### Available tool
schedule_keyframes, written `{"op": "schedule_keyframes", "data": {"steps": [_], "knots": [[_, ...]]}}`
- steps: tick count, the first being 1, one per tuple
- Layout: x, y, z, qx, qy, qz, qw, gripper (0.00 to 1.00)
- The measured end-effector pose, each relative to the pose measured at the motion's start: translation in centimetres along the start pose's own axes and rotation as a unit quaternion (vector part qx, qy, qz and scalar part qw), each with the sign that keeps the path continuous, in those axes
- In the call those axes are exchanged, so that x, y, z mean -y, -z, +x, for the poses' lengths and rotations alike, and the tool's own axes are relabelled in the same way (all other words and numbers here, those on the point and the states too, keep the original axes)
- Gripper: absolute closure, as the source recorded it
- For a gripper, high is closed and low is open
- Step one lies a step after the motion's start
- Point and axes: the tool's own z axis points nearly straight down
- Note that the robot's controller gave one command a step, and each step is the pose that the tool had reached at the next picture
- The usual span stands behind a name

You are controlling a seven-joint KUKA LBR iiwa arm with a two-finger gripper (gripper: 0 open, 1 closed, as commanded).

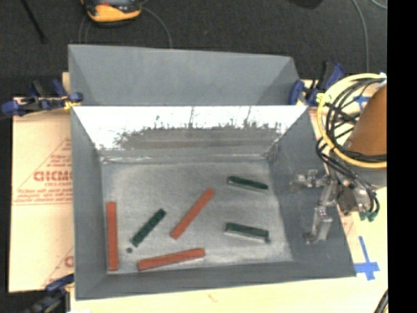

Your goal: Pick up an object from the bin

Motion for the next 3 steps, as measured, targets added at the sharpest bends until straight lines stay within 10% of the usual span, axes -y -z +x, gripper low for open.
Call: {"op": "schedule_keyframes", "data": {"steps": [2, 3], "knots": [[-1.8, -12.6, -2.3, 0.0014, 0.097, 0.0, 0.9953, 0.0], [-3.3, -17.8, -4.7, 0.0019, 0.171, 0.001, 0.9853, 1.0]]}}
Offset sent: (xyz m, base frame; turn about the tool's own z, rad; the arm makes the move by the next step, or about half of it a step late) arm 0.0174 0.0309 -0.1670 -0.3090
